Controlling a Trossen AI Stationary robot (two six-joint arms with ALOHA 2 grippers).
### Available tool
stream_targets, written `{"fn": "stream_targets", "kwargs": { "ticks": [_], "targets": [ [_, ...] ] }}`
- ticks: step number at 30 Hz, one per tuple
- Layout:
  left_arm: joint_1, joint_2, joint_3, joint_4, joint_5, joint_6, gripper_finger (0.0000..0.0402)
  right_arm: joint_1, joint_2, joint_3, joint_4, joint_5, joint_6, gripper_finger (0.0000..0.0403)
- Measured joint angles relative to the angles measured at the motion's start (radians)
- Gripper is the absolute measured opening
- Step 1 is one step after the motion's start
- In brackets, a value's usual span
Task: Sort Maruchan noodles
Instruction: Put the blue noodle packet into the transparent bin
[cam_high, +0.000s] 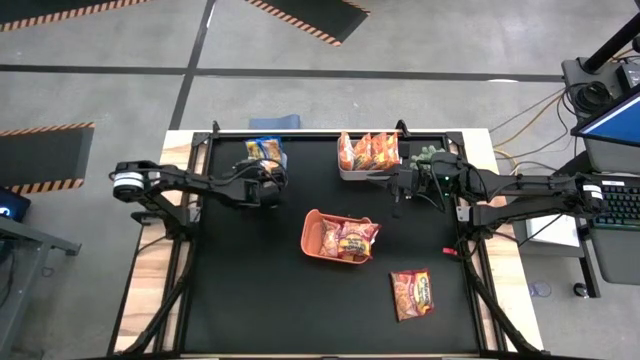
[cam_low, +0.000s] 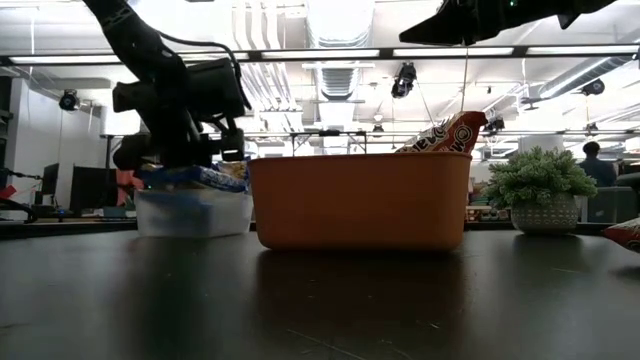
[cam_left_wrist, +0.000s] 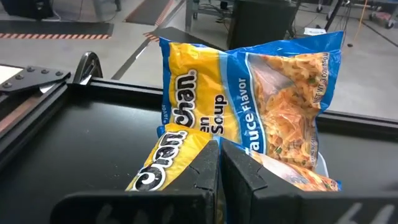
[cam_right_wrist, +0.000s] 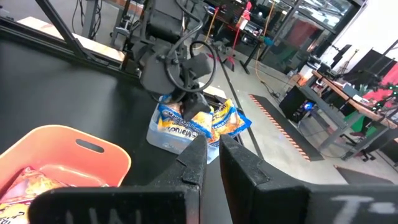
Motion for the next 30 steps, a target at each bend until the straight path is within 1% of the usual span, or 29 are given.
{"fn": "stream_targets", "kwargs": {
  "ticks": [6,10,14,20,23,26,30],
  "targets": [
    [-0.004,-0.070,-0.005,-0.007,0.052,0.004,0.0000,0.000,0.000,0.000,0.000,0.000,0.000,0.0034],
    [-0.005,-0.100,-0.005,0.001,0.045,0.010,0.0000,0.000,0.000,0.000,0.000,0.000,-0.008,0.0034],
    [-0.005,-0.075,-0.005,0.026,0.040,0.000,0.0000,0.000,0.000,0.000,0.000,0.000,-0.008,0.0034],
    [-0.005,0.016,-0.001,0.119,0.017,-0.005,0.0000,0.000,0.000,0.000,0.000,0.000,-0.008,0.0034],
    [-0.005,0.042,0.004,0.121,0.007,-0.047,0.0000,0.000,0.000,0.000,0.000,0.000,-0.008,0.0034],
    [-0.005,0.041,0.008,0.120,0.010,-0.055,0.0000,0.000,0.000,0.000,0.000,0.000,-0.008,0.0034],
    [-0.015,0.000,0.003,0.100,0.029,-0.011,0.0000,0.000,0.000,0.000,0.000,0.000,-0.008,0.0034]
  ]
}}
